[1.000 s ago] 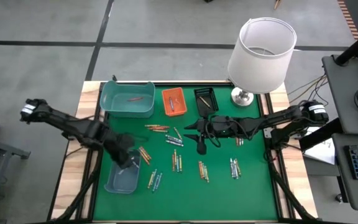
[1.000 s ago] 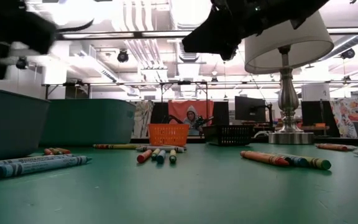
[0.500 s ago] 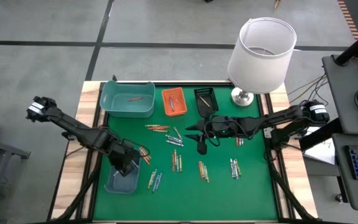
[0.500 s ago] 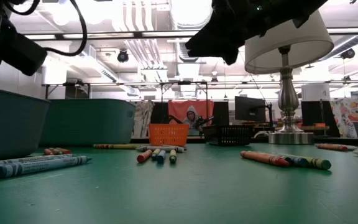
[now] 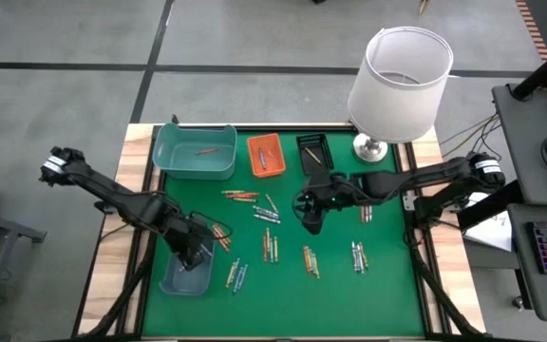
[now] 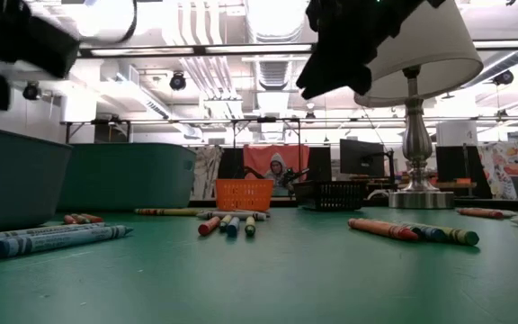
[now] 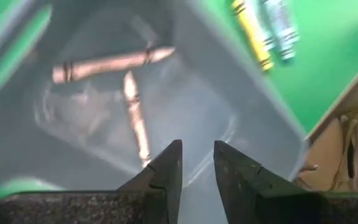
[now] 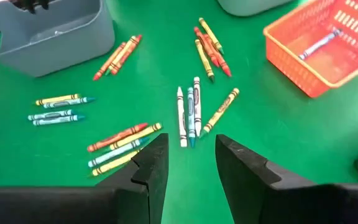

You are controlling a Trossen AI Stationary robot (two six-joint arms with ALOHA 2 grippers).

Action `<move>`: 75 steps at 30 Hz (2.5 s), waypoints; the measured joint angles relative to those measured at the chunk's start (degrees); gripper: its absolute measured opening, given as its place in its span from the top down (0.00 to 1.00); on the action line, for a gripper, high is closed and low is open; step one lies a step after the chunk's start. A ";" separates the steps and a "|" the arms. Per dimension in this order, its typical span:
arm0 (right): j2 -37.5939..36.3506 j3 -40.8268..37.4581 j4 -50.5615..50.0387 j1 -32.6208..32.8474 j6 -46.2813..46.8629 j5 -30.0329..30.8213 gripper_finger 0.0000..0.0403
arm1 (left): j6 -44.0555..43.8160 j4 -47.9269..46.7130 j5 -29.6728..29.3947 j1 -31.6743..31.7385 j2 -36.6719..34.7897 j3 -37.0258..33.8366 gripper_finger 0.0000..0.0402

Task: Sort crayons
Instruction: Put the orange crayon into the green bin

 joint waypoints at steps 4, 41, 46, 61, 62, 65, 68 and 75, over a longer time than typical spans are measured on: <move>0.00 2.88 -3.01 0.00 2.01 -0.01 0.69 | 7.77 -0.22 -6.17 0.04 0.06 5.17 0.82; 0.00 -15.01 -41.70 -5.70 41.83 0.05 0.69 | 62.49 12.13 -24.19 23.17 3.61 15.17 0.88; 0.00 -17.21 -36.70 -6.25 41.56 0.09 0.69 | 63.01 12.93 -24.19 23.93 3.61 15.17 0.88; 0.02 -19.37 -31.31 -6.29 42.91 3.13 0.70 | 64.04 14.57 -24.19 24.37 3.59 15.17 0.88; 0.02 -19.92 -30.80 -6.29 42.97 3.13 0.69 | 64.04 14.56 -24.19 24.37 3.59 15.17 0.88; 0.04 -21.16 -29.27 -6.25 43.48 3.10 0.70 | 64.04 14.58 -24.19 24.37 3.59 15.17 0.88; 0.04 -21.87 -28.14 -6.25 43.47 3.13 0.70 | 64.02 14.69 -24.19 24.37 3.59 15.17 0.88; -0.09 -23.35 -24.60 -6.23 43.34 3.19 0.72 | 64.03 14.84 -24.19 24.37 3.59 15.17 0.88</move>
